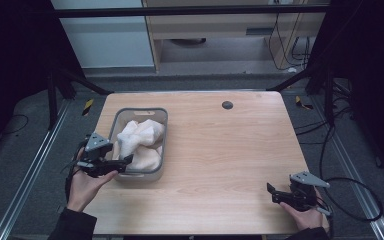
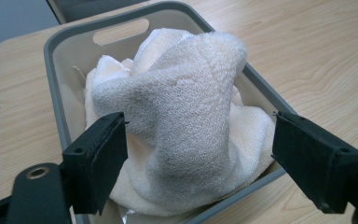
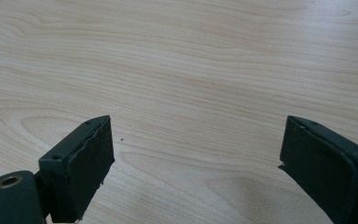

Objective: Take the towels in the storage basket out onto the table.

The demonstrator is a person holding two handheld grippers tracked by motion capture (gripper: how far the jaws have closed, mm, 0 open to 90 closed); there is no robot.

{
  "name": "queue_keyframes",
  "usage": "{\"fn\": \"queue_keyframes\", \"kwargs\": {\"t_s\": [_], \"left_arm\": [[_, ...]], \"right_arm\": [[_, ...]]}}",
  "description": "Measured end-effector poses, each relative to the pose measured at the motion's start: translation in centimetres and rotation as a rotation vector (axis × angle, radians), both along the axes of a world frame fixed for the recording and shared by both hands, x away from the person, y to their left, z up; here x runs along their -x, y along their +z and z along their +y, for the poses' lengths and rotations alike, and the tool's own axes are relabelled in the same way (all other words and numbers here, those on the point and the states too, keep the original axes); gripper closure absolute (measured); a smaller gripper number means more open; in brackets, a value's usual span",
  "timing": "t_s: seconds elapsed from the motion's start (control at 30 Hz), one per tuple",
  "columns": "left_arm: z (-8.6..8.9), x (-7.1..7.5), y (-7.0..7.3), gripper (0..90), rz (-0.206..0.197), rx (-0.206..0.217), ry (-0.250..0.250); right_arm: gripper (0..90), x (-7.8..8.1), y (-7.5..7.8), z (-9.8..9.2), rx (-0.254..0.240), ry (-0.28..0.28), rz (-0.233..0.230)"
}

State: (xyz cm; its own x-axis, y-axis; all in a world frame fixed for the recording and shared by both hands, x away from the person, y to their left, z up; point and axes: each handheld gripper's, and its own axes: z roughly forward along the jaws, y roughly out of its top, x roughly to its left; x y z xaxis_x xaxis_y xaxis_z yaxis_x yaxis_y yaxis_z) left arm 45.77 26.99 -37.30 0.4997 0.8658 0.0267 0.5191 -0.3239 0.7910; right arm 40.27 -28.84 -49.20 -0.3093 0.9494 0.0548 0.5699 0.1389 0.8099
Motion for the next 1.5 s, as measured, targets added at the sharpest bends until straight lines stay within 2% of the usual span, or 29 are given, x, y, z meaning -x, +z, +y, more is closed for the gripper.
{"fn": "queue_keyframes", "kwargs": {"t_s": [0.47, 0.83, 1.1, 1.27, 1.5], "left_arm": [[-1.1, -1.2, -0.8, 17.1, 0.032, -0.029, 0.011], [-1.3, -2.0, -1.6, 18.7, 0.057, -0.050, 0.025], [-1.3, -2.5, -1.9, 23.6, 0.074, -0.060, 0.046], [-1.3, -2.8, -2.4, 26.7, 0.100, -0.057, 0.060], [-1.5, -3.0, -2.7, 35.7, 0.114, -0.059, 0.064]], "right_arm": [[9.5, 0.0, -0.1, 0.0, -0.006, 0.002, 0.008], [9.4, -0.1, -0.2, 0.0, 0.005, 0.008, 0.004], [9.3, -0.2, -0.2, 0.0, 0.008, 0.012, 0.008], [9.3, -0.1, -0.2, 0.1, 0.001, 0.010, 0.015], [9.1, -0.1, -0.2, 0.1, 0.002, 0.013, 0.018]]}}
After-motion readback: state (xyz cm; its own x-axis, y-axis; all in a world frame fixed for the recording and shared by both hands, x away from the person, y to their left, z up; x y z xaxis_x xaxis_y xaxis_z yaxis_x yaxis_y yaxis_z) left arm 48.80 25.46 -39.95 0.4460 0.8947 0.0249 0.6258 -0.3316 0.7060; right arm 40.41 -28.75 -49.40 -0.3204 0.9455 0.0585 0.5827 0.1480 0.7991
